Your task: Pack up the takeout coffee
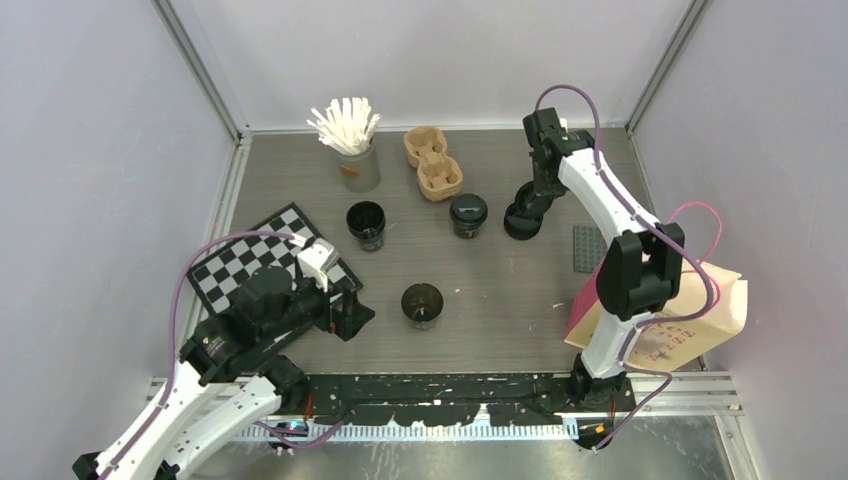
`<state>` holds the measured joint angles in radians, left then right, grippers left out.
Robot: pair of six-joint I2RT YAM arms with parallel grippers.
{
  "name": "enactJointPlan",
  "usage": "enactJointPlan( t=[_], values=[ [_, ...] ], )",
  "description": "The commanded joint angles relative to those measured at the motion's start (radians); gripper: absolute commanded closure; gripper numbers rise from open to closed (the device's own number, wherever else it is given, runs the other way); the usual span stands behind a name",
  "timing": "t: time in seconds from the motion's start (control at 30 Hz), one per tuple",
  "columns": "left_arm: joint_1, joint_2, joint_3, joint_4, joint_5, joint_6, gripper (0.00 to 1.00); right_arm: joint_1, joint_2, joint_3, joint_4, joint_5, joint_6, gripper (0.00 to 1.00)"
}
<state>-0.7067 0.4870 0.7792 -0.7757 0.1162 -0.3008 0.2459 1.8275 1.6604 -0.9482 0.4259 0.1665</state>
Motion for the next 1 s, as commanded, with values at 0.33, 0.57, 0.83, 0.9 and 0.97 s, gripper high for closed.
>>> enactJointPlan(
  t=[0.33,0.57,0.83,0.9,0.97],
  values=[
    [-0.002,0.006,0.038,0.016,-0.096,-0.036,0.02,0.248,-0.418,-0.171,-0.073,-0.070,0.199,1.00],
    [-0.002,0.158,0.203,0.036,0.002,-0.172,0.10,0.414,-0.615,-0.343,0.073,-0.151,0.321,1.00],
    [-0.002,0.359,0.258,0.153,0.033,-0.231,0.17,0.564,-0.641,-0.495,0.253,-0.160,0.360,1.00],
    [-0.002,0.403,0.251,0.197,0.064,-0.237,0.19,0.603,-0.640,-0.528,0.307,-0.162,0.375,0.99],
    [-0.002,0.445,0.245,0.220,0.079,-0.242,0.20,0.636,-0.631,-0.546,0.344,-0.149,0.387,1.00]
  ],
)
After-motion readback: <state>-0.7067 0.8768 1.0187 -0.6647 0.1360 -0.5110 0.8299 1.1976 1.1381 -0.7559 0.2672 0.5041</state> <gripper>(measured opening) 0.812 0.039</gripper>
